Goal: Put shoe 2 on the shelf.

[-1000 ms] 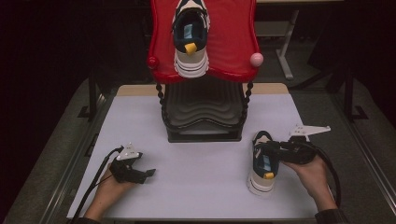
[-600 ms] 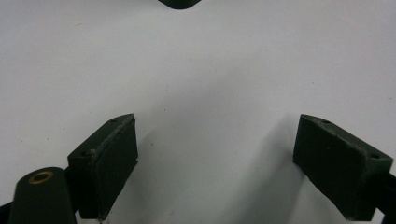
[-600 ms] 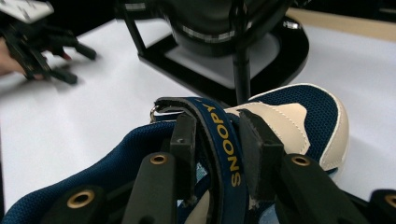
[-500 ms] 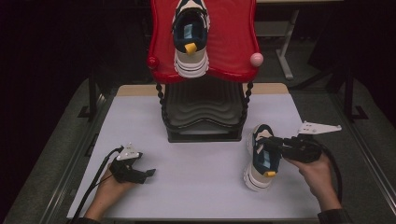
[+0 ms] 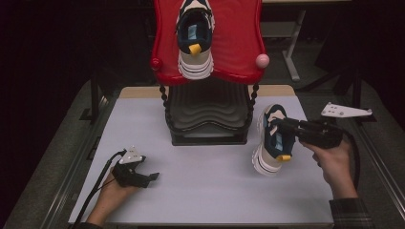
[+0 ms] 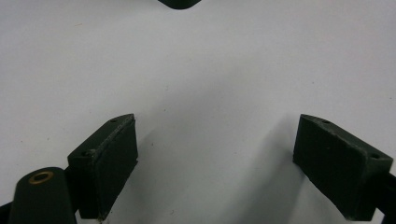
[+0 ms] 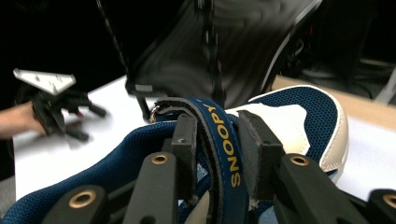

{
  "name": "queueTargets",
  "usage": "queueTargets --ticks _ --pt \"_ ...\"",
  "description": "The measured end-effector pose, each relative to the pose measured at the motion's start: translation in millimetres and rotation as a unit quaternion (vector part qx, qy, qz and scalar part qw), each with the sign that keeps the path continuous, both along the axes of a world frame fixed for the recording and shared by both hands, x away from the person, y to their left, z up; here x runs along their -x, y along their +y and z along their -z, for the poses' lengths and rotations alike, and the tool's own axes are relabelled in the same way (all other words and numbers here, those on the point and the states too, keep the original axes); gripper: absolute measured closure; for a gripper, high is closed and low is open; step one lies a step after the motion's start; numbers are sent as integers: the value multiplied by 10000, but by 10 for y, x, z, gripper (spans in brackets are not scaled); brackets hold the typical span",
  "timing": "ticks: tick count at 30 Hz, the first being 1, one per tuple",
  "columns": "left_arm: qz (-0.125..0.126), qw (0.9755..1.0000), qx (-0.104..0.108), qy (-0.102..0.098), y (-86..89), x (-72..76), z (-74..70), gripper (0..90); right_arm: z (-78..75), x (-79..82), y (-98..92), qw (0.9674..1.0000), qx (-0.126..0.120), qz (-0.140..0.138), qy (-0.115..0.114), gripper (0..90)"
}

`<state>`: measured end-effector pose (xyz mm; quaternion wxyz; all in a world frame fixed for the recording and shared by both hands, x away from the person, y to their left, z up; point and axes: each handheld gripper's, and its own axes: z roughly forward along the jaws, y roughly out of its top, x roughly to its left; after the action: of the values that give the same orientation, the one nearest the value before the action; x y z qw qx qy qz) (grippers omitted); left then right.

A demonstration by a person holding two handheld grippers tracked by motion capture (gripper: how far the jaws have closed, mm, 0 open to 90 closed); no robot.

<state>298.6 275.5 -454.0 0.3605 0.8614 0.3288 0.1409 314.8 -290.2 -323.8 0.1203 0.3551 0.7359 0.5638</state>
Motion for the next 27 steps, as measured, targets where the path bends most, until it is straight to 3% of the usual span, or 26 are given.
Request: queueTargets --ticks 9,10,11,27 --pt "-1 10000 2 -5 0 -1 0 129 -490 -122 -69 9986 -307 57 -429 689" --pt "-1 10000 2 -5 0 -1 0 129 -490 -122 -69 9986 -307 57 -429 689" --pt "-1 10000 1 -5 0 -1 0 129 -604 -148 -83 9980 -347 86 -517 690" --pt "11 10000 -13 -1 3 -2 -1 129 -1319 -215 -237 9922 -632 268 -1042 695"
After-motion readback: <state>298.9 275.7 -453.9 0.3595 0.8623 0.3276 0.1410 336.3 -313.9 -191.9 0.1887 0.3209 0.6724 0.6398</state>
